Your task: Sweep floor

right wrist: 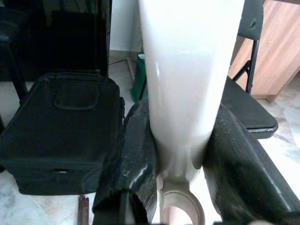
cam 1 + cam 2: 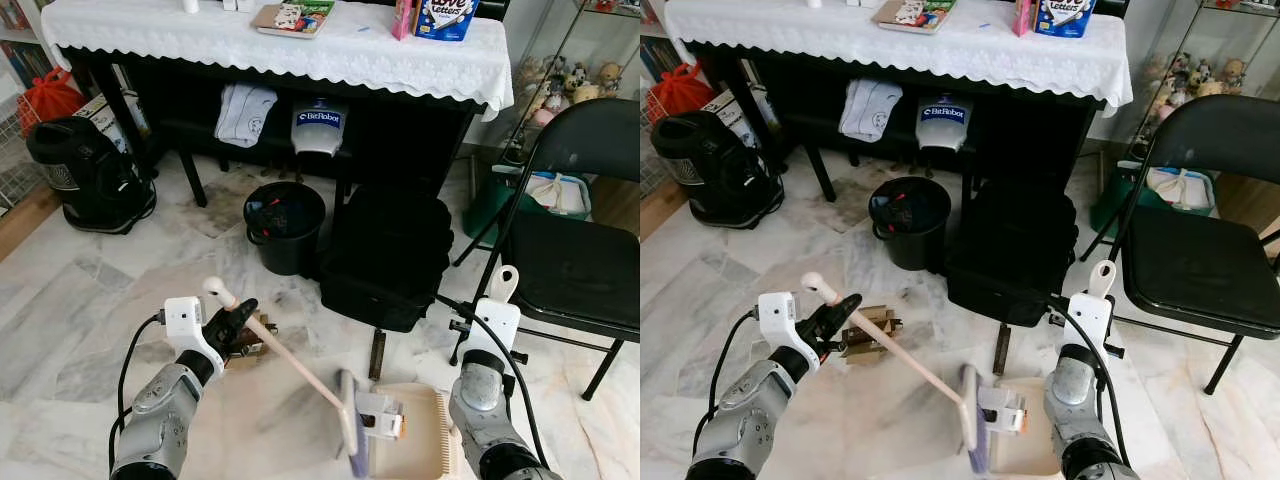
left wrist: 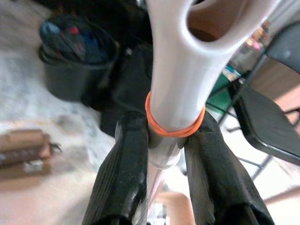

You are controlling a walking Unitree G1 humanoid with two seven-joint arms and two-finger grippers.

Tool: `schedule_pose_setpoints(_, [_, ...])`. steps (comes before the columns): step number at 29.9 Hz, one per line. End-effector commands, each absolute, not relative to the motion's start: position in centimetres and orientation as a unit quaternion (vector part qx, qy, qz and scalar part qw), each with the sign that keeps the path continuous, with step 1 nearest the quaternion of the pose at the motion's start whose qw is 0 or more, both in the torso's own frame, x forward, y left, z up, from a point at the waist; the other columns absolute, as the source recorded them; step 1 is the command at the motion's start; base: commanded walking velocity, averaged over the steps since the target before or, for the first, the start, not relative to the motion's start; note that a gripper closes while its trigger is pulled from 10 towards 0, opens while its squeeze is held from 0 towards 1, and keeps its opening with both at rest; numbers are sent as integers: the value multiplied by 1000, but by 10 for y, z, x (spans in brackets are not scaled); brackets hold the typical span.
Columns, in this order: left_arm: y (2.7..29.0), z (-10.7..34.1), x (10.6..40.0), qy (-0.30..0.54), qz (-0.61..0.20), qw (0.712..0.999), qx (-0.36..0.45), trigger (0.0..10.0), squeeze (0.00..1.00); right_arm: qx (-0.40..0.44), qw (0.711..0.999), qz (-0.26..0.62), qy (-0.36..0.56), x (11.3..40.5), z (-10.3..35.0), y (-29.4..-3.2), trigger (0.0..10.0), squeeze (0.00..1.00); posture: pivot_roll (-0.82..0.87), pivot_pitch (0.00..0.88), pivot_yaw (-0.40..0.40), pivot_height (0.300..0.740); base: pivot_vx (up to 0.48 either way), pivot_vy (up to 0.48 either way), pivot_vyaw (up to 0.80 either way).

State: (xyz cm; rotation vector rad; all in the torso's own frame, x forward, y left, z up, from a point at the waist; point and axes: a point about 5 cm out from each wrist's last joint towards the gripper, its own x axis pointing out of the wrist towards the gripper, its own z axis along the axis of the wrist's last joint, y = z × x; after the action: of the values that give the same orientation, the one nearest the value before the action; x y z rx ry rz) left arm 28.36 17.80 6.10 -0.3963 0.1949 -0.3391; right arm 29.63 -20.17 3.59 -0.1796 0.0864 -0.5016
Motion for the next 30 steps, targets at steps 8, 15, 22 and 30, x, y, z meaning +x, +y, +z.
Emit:
schedule_pose_setpoints(8, [176,76,281,84,-205,934,-281,10000,0,-87,962,-254,51,297,35,-205,10000,0,119,142,-12,740,0,0,0])
schedule_pose_setpoints(15, [173,99,285,46,-209,930,-298,10000,0,-34,976,-213,26,305,44,-192,10000,0,119,138,-9,740,0,0,0])
schedule_pose_setpoints(22, [183,122,293,-15,-149,955,-255,10000,0,12,989,-149,5,317,54,-173,10000,0,122,122,-7,740,0,0,0])
schedule_pose_setpoints(30, [185,143,293,-60,-132,958,-247,10000,0,45,993,-113,6,318,54,-166,10000,0,127,111,-13,740,0,0,0])
